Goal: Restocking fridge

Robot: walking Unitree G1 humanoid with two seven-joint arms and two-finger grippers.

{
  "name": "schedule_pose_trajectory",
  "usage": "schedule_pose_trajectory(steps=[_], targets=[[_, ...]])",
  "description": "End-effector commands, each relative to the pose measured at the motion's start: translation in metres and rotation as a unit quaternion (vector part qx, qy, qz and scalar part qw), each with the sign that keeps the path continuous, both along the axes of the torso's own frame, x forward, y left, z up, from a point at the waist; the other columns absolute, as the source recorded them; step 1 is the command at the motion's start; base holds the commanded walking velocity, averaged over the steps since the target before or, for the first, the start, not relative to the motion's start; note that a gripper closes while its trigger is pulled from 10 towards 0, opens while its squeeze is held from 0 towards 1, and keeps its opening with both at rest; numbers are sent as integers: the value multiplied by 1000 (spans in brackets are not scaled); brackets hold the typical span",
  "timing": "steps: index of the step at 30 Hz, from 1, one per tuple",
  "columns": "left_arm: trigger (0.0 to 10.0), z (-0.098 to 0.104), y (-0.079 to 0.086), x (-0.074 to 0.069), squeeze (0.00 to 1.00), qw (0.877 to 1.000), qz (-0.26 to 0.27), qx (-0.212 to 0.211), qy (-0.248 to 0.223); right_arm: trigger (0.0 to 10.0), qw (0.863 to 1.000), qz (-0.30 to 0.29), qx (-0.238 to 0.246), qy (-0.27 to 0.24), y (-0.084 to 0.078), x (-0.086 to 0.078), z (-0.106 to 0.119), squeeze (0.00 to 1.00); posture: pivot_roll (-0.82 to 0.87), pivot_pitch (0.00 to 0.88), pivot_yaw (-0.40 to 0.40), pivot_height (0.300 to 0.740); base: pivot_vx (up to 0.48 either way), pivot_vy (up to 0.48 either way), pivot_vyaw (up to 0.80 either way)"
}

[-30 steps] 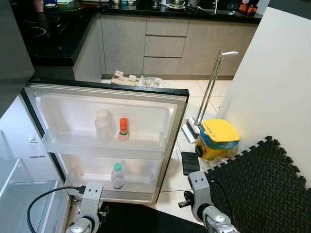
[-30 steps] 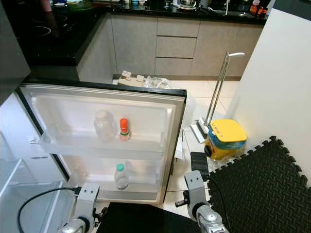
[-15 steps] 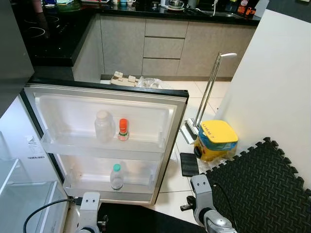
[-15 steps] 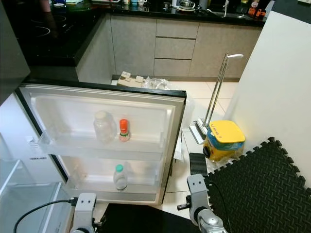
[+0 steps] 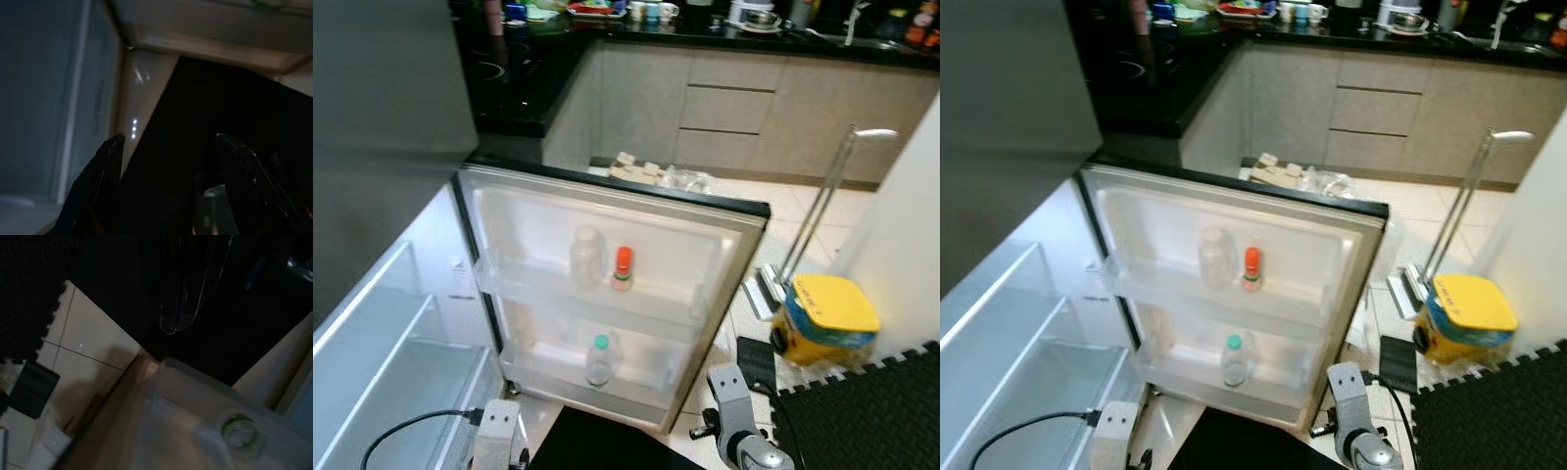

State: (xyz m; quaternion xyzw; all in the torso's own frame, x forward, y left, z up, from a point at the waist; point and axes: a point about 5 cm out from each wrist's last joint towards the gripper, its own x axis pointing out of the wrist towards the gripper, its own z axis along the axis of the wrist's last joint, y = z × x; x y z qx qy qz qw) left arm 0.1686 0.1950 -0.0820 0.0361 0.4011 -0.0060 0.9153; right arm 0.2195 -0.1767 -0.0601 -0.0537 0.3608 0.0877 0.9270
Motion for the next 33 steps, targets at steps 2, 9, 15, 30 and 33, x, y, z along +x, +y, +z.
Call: schedule_pose_trajectory(steps=[2, 9, 15, 30, 33], targets=[[10000, 3, 3, 3, 0, 1000, 4, 0, -17, 10000, 1000, -6, -5, 3, -5, -3, -1, 0, -96, 0, -70, 740, 0, 0, 800], [10000, 5, -4, 7, 0, 999, -8, -9, -30, 10000, 1000, -8, -2, 0, -3, -2, -1, 0, -96, 0, -60, 740, 0, 0, 800], [10000, 7, -11, 13, 0, 998, -13, -30, -48, 10000, 1000, -7, -2, -1, -2, 0, 0, 0, -83, 0, -66, 740, 0, 0, 800], [10000, 4, -9, 7, 0, 999, 11, -37, -37, 10000, 1000, 11, -5, 0, 3, 1, 0, 0, -90, 0, -73, 740, 0, 0, 267], [10000, 3, -9, 7, 0, 999, 12, -32, -33, 10000, 1000, 10, -3, 4, 3, 0, -1, 0, -90, 0, -74, 740, 0, 0, 0]])
